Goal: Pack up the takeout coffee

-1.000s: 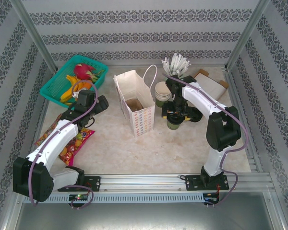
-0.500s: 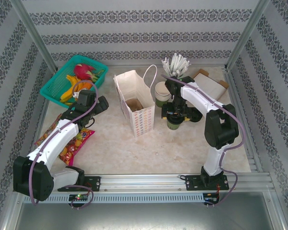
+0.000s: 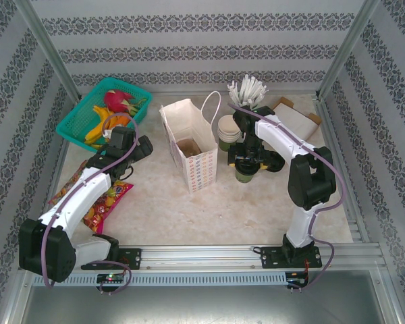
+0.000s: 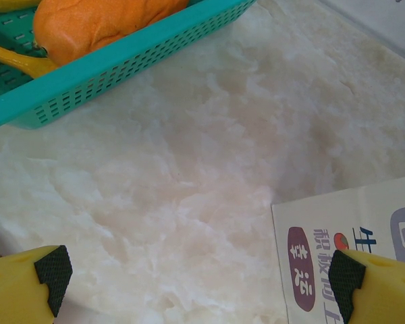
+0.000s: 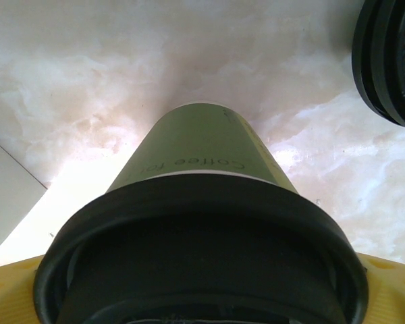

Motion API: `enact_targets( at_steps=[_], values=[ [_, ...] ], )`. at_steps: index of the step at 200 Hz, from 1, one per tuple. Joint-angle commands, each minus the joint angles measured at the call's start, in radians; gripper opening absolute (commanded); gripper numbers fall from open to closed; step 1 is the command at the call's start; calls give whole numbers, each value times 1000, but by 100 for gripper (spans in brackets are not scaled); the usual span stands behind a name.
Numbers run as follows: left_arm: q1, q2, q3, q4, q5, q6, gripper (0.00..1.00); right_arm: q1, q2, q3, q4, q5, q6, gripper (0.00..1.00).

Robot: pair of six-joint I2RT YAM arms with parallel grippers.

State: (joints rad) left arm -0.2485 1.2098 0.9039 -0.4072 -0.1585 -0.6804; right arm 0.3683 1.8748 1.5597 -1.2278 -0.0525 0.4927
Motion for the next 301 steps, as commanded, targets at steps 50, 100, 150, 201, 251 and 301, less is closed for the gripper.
enact_targets(
  at_steps=[50,100,150,201,251,301],
  values=[
    [8,2,54,-18,46,24,100,-9,-40,14,-57,21,-27,85],
    [112,89,216,-52,198,173,100,-9,-68,1,-71,7,-65,77],
    [161,277,515,-102,372,428,100,16,-122,-26,-70,-33,-103,74],
    [148,459,802,-195,623,699,97,35,-191,-45,-84,-55,-143,73],
    [110,627,1063,-448,738,954,90,38,-237,-55,-99,-47,-147,73],
    [66,732,1211,-559,780,1082,75,41,-272,-61,-110,-37,-145,73]
  ],
)
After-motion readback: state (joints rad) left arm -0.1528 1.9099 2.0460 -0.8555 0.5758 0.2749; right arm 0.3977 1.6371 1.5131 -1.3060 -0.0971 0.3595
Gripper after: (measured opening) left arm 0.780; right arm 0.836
